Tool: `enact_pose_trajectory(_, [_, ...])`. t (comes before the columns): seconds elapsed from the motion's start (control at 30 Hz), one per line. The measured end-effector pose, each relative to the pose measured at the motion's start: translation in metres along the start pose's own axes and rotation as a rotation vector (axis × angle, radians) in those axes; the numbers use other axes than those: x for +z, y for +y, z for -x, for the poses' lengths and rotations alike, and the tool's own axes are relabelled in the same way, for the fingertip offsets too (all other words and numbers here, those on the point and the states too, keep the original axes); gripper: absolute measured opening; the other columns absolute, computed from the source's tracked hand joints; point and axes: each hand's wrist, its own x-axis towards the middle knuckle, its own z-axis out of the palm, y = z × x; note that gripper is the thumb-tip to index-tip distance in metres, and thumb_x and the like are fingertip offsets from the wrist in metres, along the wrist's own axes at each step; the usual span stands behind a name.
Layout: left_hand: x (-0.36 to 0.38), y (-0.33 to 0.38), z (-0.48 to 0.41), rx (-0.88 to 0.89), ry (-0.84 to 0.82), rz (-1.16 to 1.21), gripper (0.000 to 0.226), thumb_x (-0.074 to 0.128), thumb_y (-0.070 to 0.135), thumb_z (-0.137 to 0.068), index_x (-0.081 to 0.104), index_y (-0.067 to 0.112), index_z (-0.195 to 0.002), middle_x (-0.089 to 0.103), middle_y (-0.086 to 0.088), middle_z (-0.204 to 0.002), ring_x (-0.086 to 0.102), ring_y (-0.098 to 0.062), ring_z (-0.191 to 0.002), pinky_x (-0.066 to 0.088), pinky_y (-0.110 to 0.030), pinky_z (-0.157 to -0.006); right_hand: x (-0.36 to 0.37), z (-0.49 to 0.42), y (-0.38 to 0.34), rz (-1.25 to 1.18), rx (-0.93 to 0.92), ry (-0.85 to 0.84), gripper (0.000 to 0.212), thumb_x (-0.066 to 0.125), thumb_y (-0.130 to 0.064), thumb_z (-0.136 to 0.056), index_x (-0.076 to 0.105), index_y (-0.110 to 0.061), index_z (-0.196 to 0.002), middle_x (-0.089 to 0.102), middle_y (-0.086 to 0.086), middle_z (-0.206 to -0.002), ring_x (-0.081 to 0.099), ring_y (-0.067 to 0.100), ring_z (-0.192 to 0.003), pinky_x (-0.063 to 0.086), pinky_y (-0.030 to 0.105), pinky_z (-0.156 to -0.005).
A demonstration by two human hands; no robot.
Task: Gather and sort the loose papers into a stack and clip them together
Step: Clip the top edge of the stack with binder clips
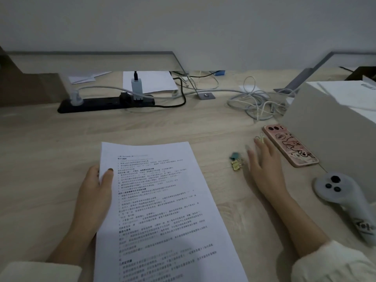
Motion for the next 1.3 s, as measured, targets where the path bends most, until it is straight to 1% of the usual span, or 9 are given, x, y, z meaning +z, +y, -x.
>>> enact_pose_trajectory(0.2, [0.001,-0.002,-0.004,0.012,0.01,0.0,0.019,0.04,0.023,-0.097,0.051,0.011,-0.107,0.057,0.004,-0.087,0.053,-0.005,-0.074,0.037,-0.025,-0.056,0.011,-0.047,0.007,-0.011,0.083,-0.059,0.05,0.037,-0.035,-0.098,0.038,-0.011,-0.141,0.027,0.01,-0.153,0.02,0.021,-0.143,0.014,0.036,-0.116])
enact_pose_trajectory(0.33, [0.0,-0.004,-0.007,0.005,0.018,0.03,0.016,0.041,0.021,-0.097,0.051,0.013,-0.107,0.057,0.004,-0.086,0.053,-0.005,-0.073,0.038,-0.024,-0.057,0.023,-0.048,-0.006,-0.102,-0.024,-0.193,0.044,0.041,-0.037,-0.096,0.05,-0.017,-0.134,0.042,0.007,-0.144,0.035,0.02,-0.135,0.024,0.031,-0.111])
enact_pose_trajectory(0.53, [-0.005,-0.007,-0.009,0.013,0.027,0.039,0.014,0.042,0.019,-0.097,0.051,0.011,-0.103,0.056,0.006,-0.083,0.054,-0.008,-0.072,0.037,-0.025,-0.056,0.046,-0.025,-0.047,-0.198,-0.178,-0.379,0.04,0.038,-0.037,-0.097,0.049,-0.026,-0.134,0.043,-0.007,-0.141,0.036,0.008,-0.132,0.022,0.02,-0.104])
enact_pose_trajectory(0.73, [-0.028,-0.017,-0.017,-0.011,0.053,0.027,0.015,0.044,0.019,-0.096,0.052,0.008,-0.103,0.057,0.005,-0.084,0.057,-0.022,-0.081,0.042,-0.033,-0.066,0.079,-0.011,-0.084,-0.219,-0.272,-0.411,0.03,0.044,-0.022,-0.097,0.062,-0.016,-0.12,0.053,-0.002,-0.132,0.045,0.011,-0.124,0.03,0.019,-0.101])
enact_pose_trajectory(0.9, [-0.059,-0.025,-0.02,-0.059,0.096,0.05,0.014,0.044,0.018,-0.096,0.051,0.007,-0.099,0.057,0.005,-0.082,0.055,-0.014,-0.074,0.042,-0.031,-0.064,0.086,-0.006,-0.104,-0.243,-0.289,-0.443,0.021,0.055,-0.02,-0.091,0.069,-0.012,-0.105,0.058,-0.007,-0.113,0.052,0.011,-0.113,0.035,0.018,-0.094])
enact_pose_trajectory(1.03, [-0.076,-0.031,-0.022,-0.095,0.08,0.094,0.014,0.044,0.018,-0.096,0.052,0.007,-0.095,0.059,-0.002,-0.089,0.057,-0.023,-0.083,0.045,-0.038,-0.077,0.086,-0.005,-0.107,-0.25,-0.306,-0.404,0.018,0.062,-0.017,-0.086,0.073,-0.01,-0.099,0.061,-0.001,-0.118,0.055,0.014,-0.112,0.041,0.024,-0.098])
enact_pose_trajectory(1.17, [-0.082,-0.034,-0.024,-0.108,0.057,0.125,0.014,0.044,0.017,-0.096,0.051,0.011,-0.086,0.058,0.0,-0.085,0.055,-0.017,-0.078,0.043,-0.03,-0.067,0.082,-0.008,-0.115,-0.329,-0.206,-0.392,0.015,0.062,-0.013,-0.085,0.073,-0.007,-0.092,0.062,0.0,-0.115,0.054,0.012,-0.109,0.039,-0.003,-0.08])
enact_pose_trajectory(1.23, [-0.083,-0.035,-0.025,-0.107,0.041,0.14,0.017,0.044,0.017,-0.096,0.049,0.015,-0.08,0.057,-0.001,-0.084,0.056,-0.017,-0.077,0.043,-0.028,-0.065,0.077,-0.011,-0.124,-0.37,-0.144,-0.371,0.01,0.063,-0.014,-0.084,0.073,-0.011,-0.084,0.062,0.003,-0.109,0.056,0.015,-0.104,0.041,0.001,-0.077])
enact_pose_trajectory(1.3, [-0.085,-0.035,-0.026,-0.096,0.038,0.144,0.018,0.043,0.016,-0.096,0.047,0.017,-0.079,0.057,0.0,-0.084,0.056,-0.017,-0.077,0.043,-0.026,-0.063,0.07,-0.013,-0.137,-0.359,-0.146,-0.331,0.008,0.065,-0.019,-0.083,0.07,-0.02,-0.077,0.059,0.004,-0.107,0.056,0.016,-0.098,0.044,0.018,-0.087])
